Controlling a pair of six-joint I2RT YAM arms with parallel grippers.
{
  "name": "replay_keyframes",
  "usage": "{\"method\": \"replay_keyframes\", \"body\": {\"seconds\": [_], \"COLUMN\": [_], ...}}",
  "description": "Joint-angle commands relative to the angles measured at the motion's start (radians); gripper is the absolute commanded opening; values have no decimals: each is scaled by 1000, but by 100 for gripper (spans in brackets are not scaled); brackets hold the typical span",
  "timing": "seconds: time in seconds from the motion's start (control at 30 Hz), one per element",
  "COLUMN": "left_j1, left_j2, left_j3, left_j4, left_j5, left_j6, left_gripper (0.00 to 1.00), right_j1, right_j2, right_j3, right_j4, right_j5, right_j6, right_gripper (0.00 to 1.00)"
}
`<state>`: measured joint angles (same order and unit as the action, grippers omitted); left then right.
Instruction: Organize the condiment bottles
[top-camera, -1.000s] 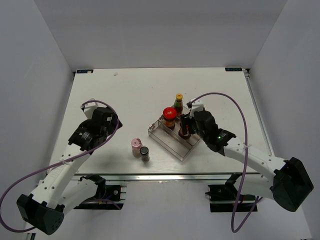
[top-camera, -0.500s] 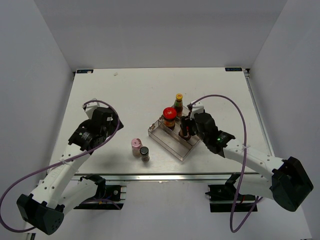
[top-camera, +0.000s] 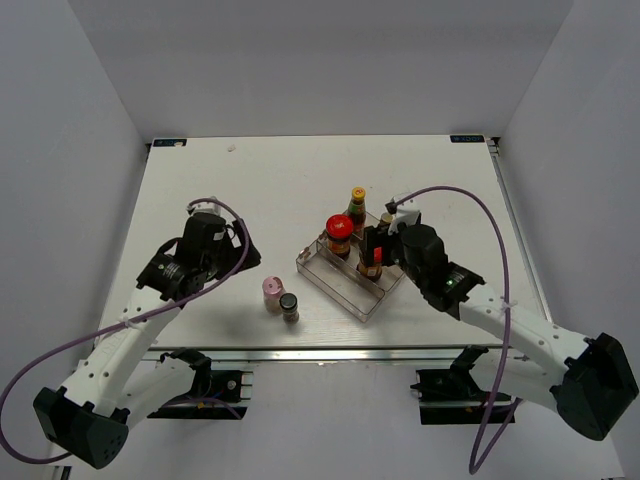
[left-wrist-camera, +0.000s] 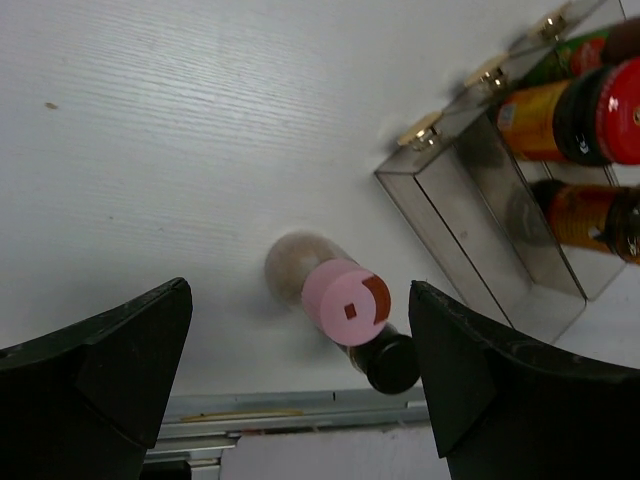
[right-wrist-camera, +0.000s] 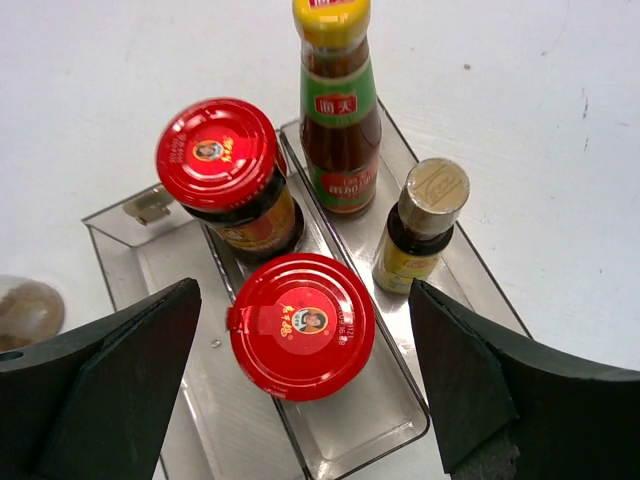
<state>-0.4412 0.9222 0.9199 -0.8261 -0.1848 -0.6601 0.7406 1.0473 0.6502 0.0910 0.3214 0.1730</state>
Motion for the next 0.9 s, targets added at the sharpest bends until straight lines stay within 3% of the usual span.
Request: {"method": "replay_keyframes", "body": {"seconds": [0.0, 0.23, 0.47, 0.77, 0.87], "left_j1": [1, -5, -40, -230, -243], "left_j2": [6, 55, 125, 207, 256], "left_j3": [33, 20, 33, 60, 65], "left_j4": [12, 45, 13, -33, -50], "left_j5": [171, 406, 306, 62, 4], "left_j6": [86, 139, 128, 82, 68], "left_gripper": [98, 98, 98, 98, 98], "right_j1": [-3, -1, -1, -1, -1], "right_j2": [-70, -193, -260, -302, -306], "right_j3": [55, 28, -3, -35, -47], "right_j4": [-36, -56, -80, -89, -116], "right_j5": [-15, 73, 133, 295, 300], "right_j6": [16, 28, 36, 42, 48], "right_gripper": [89, 89, 89, 89, 89]}}
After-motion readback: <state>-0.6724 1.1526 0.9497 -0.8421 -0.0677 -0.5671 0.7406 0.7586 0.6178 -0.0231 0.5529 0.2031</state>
